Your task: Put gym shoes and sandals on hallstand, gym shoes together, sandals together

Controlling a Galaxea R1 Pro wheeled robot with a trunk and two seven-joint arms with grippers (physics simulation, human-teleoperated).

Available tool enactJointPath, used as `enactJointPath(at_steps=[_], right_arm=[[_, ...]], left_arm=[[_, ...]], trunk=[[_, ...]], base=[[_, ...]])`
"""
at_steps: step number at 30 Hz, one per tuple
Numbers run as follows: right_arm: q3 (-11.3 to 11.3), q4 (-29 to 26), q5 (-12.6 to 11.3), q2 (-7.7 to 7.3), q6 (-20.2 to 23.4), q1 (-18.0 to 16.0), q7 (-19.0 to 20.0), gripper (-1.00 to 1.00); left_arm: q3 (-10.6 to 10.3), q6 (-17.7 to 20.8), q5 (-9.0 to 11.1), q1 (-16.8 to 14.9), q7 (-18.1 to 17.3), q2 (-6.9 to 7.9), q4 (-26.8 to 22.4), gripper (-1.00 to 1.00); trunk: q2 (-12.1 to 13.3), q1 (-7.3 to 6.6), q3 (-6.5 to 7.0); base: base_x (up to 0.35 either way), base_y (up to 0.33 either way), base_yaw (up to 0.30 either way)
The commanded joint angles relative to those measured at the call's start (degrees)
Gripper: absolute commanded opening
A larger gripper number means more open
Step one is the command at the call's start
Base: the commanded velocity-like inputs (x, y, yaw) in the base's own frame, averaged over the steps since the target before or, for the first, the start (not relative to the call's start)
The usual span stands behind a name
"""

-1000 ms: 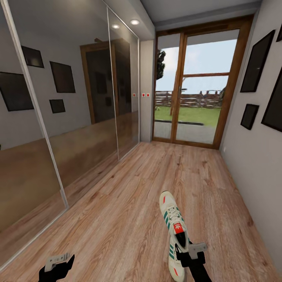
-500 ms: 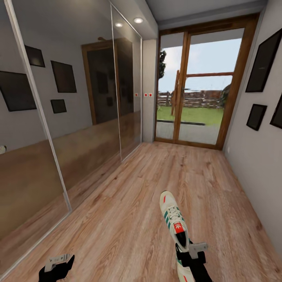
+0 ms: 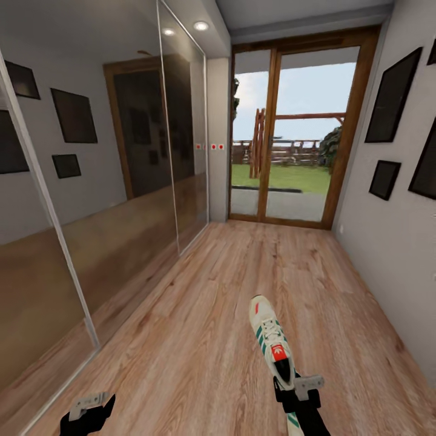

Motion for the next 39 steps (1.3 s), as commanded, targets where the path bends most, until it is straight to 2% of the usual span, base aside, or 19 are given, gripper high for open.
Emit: enactJointPath(at_steps=[1,6,39], right_arm=[[-0.4,0.0,0.6,0.06,-0.1,0.0,-0.2,-1.00],[-1.8,0.1,0.6,0.09,-0.1,0.0,-0.2,-1.00],[-1.9,0.1,0.5,0.18,-0.1,0.0,-0.2,-1.00]], left_arm=[[0.5,-0.1,-0.2,0.0,-0.5,-0.04,0.1,1.00],[0.4,-0.1,-0.2,0.0,-0.5,-0.08,0.1,1.00],[0.4,-0.1,-0.3,0.0,-0.5,-0.08,0.1,1.00]], trunk=[[0.0,0.01,-0.06],[0.0,0.01,-0.06],[0.0,0.01,-0.06]], base=[[0.222,0.278,-0.285],[0.222,0.278,-0.288],[0.255,0.251,-0.282]])
